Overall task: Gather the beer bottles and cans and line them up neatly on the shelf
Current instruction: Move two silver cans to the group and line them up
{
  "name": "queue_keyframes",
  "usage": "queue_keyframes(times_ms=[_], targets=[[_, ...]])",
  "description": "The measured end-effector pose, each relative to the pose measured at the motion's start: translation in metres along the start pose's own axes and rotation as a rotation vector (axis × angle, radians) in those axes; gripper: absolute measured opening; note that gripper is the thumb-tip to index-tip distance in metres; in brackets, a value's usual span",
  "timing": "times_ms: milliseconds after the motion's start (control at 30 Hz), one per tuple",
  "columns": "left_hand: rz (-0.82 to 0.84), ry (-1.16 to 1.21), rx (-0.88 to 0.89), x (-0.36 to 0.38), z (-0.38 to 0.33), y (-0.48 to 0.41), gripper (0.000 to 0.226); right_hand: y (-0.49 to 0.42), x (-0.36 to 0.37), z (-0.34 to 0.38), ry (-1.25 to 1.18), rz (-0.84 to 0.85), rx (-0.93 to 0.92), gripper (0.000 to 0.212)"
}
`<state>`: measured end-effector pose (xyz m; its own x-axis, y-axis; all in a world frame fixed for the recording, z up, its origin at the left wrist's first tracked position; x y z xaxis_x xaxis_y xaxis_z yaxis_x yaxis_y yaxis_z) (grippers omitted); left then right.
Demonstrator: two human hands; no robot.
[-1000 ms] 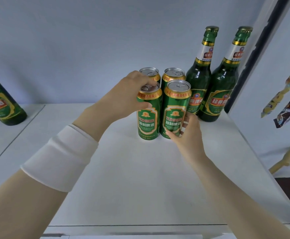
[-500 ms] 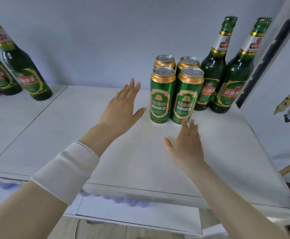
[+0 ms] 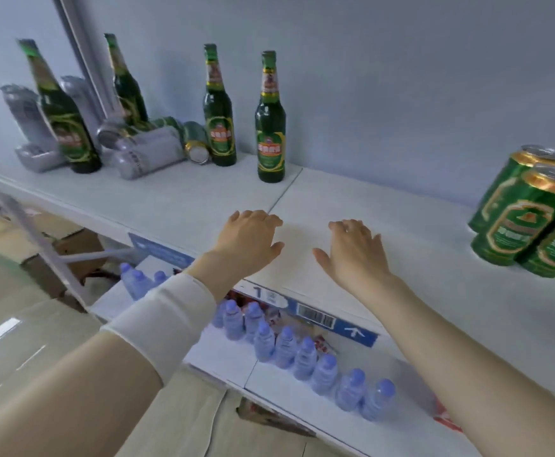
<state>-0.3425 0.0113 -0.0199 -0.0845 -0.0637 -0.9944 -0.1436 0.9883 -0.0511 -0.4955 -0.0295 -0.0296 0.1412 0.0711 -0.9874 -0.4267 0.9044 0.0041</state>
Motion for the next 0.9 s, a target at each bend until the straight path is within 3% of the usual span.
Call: queue_keyframes(times_ms=[200, 367, 733, 900], targets=[[0.009, 0.067, -0.1, -0.017, 0.155, 0.019, 0.05, -0.05, 0.015, 0.155, 0.022, 0.001, -0.109, 0.055], [-0.067, 0.164, -0.156, -0.019, 0.246, 0.009, 0.047, -0.097, 0.027, 0.242, -0.002, -0.03, -0.162, 0.055], [-0.139, 0.362, -0.32, -0.016, 0.37, -0.07, 0.062, -0.224, 0.033, 0.329, -0.139, -0.066, -0.246, 0.06], [-0.197, 0.57, -0.396, 0.003, 0.392, -0.123, 0.092, -0.269, 0.03, 0.345, -0.14, -0.086, -0.221, 0.058]])
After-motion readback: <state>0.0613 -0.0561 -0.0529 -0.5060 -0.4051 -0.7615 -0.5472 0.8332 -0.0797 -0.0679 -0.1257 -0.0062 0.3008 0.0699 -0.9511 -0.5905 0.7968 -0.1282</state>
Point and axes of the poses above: each hand's wrist, its own y-axis away from the middle knuckle, its own x-axis out of the palm, z = x × y, the point moved 3 cm from there along -y, towards the middle knuckle, and after that the axes turned 3 degrees about -x, right-handed, at the moved point
